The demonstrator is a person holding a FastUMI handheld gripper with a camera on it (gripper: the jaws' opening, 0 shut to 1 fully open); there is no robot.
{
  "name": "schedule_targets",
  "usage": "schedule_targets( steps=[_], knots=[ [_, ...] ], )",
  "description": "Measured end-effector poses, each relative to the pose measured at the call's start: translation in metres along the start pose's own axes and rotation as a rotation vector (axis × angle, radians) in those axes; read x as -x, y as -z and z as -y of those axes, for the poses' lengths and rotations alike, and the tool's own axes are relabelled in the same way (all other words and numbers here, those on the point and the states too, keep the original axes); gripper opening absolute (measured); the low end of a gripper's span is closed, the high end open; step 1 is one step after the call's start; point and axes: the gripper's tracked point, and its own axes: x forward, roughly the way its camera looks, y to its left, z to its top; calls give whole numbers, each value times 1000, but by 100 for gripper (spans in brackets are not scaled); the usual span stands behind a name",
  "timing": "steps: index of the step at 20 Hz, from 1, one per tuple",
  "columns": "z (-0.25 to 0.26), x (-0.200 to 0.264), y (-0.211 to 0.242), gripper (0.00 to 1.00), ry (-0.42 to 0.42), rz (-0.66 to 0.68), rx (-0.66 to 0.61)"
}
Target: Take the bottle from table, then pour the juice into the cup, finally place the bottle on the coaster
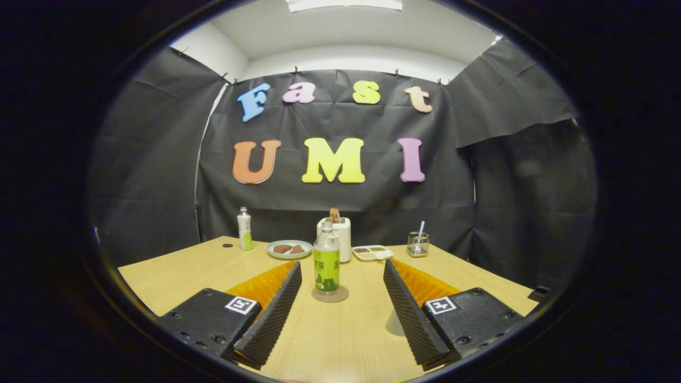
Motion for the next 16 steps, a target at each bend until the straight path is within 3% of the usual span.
schedule_targets(
  steps=[16],
  knots=[
    [0, 0, -4, 100, 3, 14, 13]
  ],
)
